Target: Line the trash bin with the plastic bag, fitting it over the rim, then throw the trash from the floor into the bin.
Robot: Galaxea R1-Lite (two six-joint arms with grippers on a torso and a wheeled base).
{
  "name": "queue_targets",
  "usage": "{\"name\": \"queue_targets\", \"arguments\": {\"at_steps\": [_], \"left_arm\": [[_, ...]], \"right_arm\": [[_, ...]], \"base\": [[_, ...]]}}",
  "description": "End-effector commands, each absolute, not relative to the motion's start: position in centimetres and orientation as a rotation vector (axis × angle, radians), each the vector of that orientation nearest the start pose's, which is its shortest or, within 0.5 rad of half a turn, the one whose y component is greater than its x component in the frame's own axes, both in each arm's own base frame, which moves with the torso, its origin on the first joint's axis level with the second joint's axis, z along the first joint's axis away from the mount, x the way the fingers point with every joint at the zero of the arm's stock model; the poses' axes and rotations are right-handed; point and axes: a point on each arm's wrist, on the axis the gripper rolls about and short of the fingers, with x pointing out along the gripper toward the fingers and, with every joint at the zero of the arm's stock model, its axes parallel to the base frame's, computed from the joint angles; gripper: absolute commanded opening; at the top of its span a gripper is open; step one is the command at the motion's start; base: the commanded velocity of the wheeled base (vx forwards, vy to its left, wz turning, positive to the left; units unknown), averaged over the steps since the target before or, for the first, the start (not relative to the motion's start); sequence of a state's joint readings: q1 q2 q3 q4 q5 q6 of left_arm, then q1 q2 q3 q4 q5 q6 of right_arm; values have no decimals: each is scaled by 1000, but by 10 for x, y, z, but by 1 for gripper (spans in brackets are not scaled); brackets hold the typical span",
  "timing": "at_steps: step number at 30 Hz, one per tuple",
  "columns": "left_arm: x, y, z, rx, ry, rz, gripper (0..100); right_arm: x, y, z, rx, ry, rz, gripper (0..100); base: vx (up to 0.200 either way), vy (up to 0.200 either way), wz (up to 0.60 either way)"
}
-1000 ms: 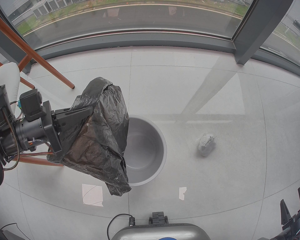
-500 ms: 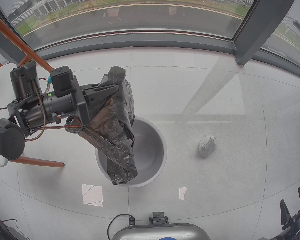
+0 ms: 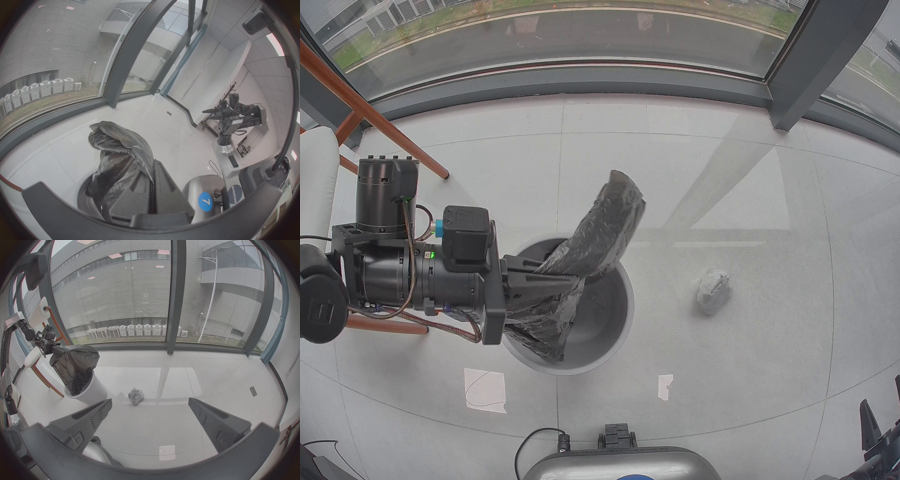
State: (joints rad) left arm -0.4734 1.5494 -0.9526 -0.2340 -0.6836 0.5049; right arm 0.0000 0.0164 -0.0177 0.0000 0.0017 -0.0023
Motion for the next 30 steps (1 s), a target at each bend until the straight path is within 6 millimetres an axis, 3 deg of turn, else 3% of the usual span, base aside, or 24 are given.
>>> {"name": "queue_targets", "arguments": {"at_steps": [1,10,15,24,25,27,28,30], "left_arm": [[212,-133,240,433,65,-1231,0],[199,-129,233,573,176,-1187,0],[187,-119,234,630,274,-1076,0],[193,-117,247,730,289,-806,0],[193,-118,251,737,286,-786,0],[193,-120,255,742,278,-761,0],[193,-121,256,745,275,-759,0],[194,-122,254,746,279,-767,0]], "right_arm": [[-23,1,75,-8,0,28,100],[-23,1,76,-14,-2,46,100],[-23,1,76,-5,-2,43,100],[-23,2,78,-56,-30,71,100],[-23,2,82,-50,-57,78,100],[-28,1,119,5,-187,90,100],[-18,1,143,41,-182,116,100],[11,2,163,79,-98,180,100]], "base": [[0,0,0],[0,0,0],[0,0,0],[0,0,0],[0,0,0],[0,0,0],[0,0,0],[0,0,0]]}}
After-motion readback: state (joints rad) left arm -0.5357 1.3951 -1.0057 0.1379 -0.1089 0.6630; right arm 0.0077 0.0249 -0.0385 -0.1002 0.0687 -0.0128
